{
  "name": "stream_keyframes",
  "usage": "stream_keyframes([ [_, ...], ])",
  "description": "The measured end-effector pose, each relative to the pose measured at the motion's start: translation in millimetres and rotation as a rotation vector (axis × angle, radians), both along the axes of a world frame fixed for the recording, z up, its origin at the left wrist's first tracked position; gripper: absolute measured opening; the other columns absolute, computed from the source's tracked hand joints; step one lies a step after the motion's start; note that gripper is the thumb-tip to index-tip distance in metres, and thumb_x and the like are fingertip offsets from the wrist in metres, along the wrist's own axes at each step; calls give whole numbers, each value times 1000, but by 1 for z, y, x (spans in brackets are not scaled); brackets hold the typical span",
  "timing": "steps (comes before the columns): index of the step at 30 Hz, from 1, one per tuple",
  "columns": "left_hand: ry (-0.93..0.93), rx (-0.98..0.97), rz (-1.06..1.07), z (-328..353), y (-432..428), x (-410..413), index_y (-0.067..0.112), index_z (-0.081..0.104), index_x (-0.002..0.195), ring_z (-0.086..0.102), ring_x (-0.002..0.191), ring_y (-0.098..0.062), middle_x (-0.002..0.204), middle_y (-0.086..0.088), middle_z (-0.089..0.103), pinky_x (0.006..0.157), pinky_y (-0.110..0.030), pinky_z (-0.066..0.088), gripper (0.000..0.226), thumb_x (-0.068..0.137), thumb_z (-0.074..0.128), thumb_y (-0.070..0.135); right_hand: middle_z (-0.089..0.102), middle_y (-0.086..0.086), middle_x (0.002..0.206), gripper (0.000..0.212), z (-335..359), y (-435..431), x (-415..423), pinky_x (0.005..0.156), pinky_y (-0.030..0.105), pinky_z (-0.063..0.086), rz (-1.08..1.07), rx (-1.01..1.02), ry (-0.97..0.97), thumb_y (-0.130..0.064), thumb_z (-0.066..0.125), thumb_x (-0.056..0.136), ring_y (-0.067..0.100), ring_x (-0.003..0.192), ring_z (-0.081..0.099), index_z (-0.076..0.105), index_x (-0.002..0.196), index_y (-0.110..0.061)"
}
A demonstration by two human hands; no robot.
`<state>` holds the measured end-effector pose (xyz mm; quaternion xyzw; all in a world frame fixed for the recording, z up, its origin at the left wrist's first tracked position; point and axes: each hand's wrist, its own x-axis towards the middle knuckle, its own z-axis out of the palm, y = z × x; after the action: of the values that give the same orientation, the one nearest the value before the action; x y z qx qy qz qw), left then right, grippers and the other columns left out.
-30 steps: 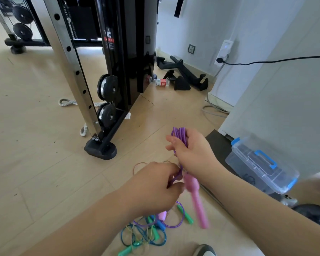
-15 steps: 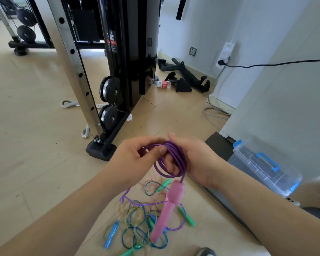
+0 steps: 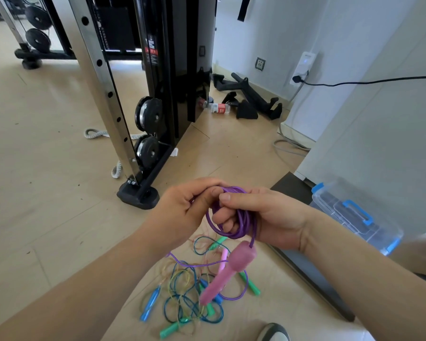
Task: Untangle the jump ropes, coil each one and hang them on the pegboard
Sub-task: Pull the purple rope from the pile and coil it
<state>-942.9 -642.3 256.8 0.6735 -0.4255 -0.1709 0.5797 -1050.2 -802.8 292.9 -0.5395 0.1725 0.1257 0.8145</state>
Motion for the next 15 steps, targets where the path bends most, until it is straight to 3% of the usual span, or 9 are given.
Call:
stream_keyframes([
  [4, 103, 1, 8, 0, -1, -3, 27, 73, 111, 69, 88, 1, 92, 16, 77, 81, -12, 50, 26, 101, 50, 26, 78, 16, 85, 19, 3, 2, -1, 66, 25, 59, -10, -2, 2, -14, 64, 94, 17, 65, 71, 74, 98, 1],
  [7, 233, 50, 28, -3, -5, -11, 15, 70, 119, 62, 65, 7, 72, 23, 70, 64, -7, 46, 30, 108, 42, 12, 78, 19, 88, 24, 1, 7, -2, 52, 20, 56, -114, -34, 2, -10, 59, 100, 15, 63, 72, 72, 106, 9],
  [9, 234, 156, 80, -8, -6, -16, 28, 65, 124, 58, 55, 6, 65, 21, 67, 57, -9, 45, 35, 109, 40, 8, 78, 22, 98, 30, -4, 12, 0, 57, 22, 58, -215, -31, -13, -11, 59, 101, 17, 69, 73, 69, 113, 15],
  [11, 75, 343, 101, -18, -7, -17, 42, 61, 107, 56, 49, -3, 66, 8, 68, 56, -26, 49, 34, 108, 38, 16, 77, 23, 107, 30, -11, 12, 5, 69, 28, 62, -338, -22, -26, -10, 59, 102, 21, 79, 75, 67, 116, 15],
  [13, -42, 499, 87, -22, -7, -20, 29, 60, 96, 61, 57, -16, 70, -1, 68, 61, -39, 51, 26, 108, 37, 27, 77, 22, 108, 26, -16, 8, 10, 77, 33, 62, -468, -36, -22, -9, 58, 103, 27, 92, 76, 67, 113, 13],
  [15, -72, 563, 8, -21, -7, -30, 23, 58, 91, 63, 67, -24, 73, -3, 67, 67, -43, 53, 27, 106, 38, 32, 78, 21, 105, 22, -21, 4, 13, 83, 35, 62, -585, -62, -18, -7, 58, 102, 30, 102, 76, 71, 105, 10],
])
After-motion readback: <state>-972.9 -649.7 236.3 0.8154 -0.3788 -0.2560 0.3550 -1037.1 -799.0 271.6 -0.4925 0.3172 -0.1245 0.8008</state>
